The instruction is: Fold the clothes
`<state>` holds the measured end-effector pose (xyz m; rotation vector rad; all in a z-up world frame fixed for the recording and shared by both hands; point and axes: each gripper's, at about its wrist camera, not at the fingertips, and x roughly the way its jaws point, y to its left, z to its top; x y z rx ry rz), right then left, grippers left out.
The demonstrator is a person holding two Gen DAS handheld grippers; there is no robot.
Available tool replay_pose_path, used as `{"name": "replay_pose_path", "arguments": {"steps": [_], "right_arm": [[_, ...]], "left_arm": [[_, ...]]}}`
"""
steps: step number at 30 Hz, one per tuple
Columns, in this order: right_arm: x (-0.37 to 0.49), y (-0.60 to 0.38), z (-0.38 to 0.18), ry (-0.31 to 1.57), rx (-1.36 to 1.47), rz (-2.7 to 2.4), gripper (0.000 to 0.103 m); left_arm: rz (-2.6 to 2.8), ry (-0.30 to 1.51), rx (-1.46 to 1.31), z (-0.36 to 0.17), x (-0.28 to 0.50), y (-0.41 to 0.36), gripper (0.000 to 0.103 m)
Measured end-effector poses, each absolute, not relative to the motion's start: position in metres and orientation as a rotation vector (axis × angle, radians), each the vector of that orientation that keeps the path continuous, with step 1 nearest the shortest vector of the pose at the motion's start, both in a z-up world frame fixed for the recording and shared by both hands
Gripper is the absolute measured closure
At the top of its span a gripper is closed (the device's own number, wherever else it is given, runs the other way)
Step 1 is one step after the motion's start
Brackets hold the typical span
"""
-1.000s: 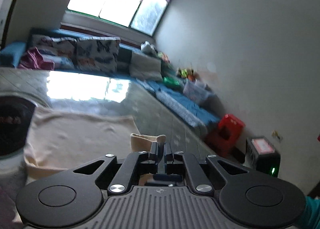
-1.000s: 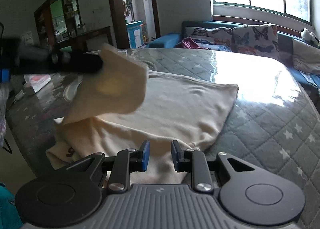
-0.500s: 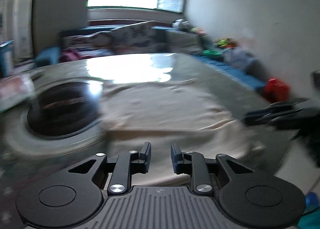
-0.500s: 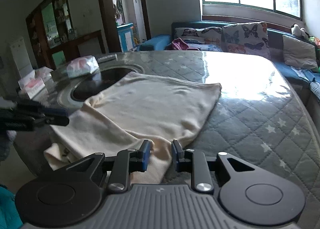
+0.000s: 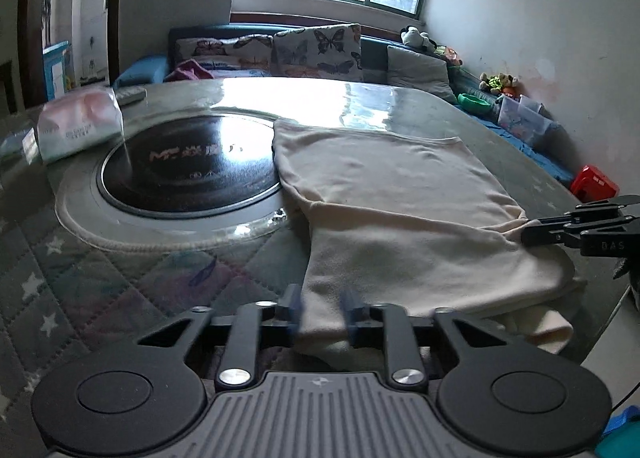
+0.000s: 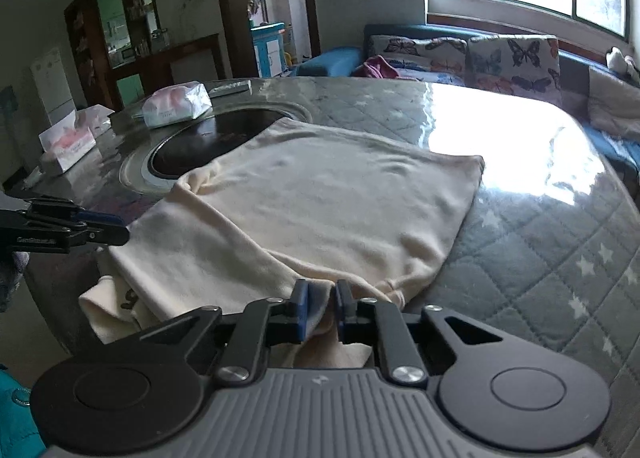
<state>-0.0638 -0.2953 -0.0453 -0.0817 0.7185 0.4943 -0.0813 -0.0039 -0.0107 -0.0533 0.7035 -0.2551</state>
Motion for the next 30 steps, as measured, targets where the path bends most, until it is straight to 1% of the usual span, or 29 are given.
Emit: {"name": "replay_pose_path", "arguments": {"steps": [6, 9, 11, 13, 19, 25, 30], "right_arm": [[-0.064, -0.292, -0.032, 0.657, -0.082, 0.477, 0.095], [-0.058, -0.295, -0.045, 0.698, -0.085, 0.44, 0.091], [-0.058, -0.298, -0.045, 0.692, -0.087, 0.429, 0.091], [-0.06, -0.3, -0.043, 0.677, -0.086, 0.423, 0.088], [-0.058, -0.285, -0.04, 0.668, -0.119, 0.485, 0.087], [-0.055, -0.27, -0.047, 0.679, -0.163, 0.541, 0.086], [-0.05, -0.269, -0.055, 0.7, -0.178, 0.539, 0.085]], "left_arm": [[-0.246, 0.706, -0.082, -0.013, -0.081, 0.003, 0.098], [-0.244, 0.707, -0.091, -0.013, -0.08, 0.006, 0.098], [-0.237, 0.703, -0.091, -0.009, -0.079, 0.007, 0.098], [-0.226, 0.693, -0.089, -0.003, -0.077, 0.008, 0.097], [-0.313, 0.643, -0.092, 0.014, -0.056, -0.008, 0.097], [-0.363, 0.662, -0.051, 0.002, -0.024, -0.032, 0.096], [-0.316, 0.663, 0.02, -0.015, -0.015, -0.033, 0.098]]}}
